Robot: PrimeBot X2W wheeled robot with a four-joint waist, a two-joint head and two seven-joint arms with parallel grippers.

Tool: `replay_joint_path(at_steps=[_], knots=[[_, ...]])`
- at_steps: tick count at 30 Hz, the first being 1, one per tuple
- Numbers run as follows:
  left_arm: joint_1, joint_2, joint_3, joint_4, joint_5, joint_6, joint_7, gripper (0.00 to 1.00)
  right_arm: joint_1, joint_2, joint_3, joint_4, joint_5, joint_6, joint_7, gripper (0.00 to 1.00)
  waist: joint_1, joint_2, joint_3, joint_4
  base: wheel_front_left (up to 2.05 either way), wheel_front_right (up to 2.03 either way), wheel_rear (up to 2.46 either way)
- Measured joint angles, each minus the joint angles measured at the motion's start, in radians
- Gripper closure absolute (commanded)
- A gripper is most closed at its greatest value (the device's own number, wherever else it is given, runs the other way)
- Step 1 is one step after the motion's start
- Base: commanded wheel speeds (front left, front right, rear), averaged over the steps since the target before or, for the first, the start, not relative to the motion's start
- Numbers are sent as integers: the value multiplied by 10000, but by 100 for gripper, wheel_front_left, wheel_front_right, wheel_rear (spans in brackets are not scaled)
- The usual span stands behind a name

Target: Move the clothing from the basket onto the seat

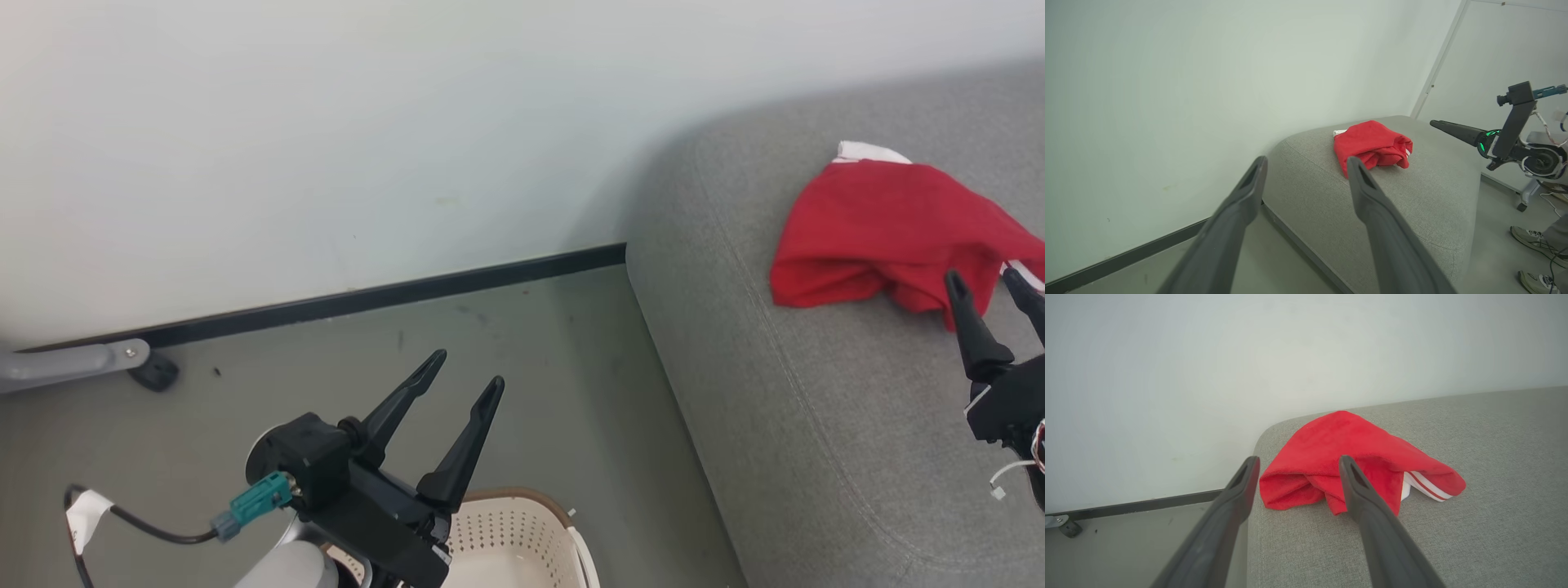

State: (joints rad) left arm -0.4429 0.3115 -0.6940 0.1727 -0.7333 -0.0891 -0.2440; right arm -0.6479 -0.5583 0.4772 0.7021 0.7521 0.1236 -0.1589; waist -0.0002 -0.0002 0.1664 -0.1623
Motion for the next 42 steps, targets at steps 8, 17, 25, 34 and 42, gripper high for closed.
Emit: replay_joint_path(at_steps=[8, 17, 25, 34, 42], knots=[[631, -4, 249, 50, -54, 293, -44, 0, 1155, 36, -372, -1099, 236, 0, -539, 0, 0, 1, -629, 501, 0, 0, 0], [1181, 151, 849, 71, -121, 857, -54, 0, 2336, 535, -395, -2345, 399, -295, -706, 0, 1, 1, -1030, 1119, 0, 0, 0], [1717, 345, 1373, 209, -107, 1346, -56, 0, 3343, 884, -579, -3173, 487, -782, -817, 0, 2, 2, -1263, 1586, 0, 0, 0], [2574, 305, 2174, 255, -155, 1687, -56, 0, 4135, 1081, -918, -3827, 322, -1267, -903, 0, 1, 2, -1599, 1836, 0, 0, 0], [2917, 261, 2658, -8, -127, 1783, -56, 0, 4610, 1546, -844, -4255, -111, -1687, -905, 0, 1, 2, -1645, 1841, 0, 0, 0]])
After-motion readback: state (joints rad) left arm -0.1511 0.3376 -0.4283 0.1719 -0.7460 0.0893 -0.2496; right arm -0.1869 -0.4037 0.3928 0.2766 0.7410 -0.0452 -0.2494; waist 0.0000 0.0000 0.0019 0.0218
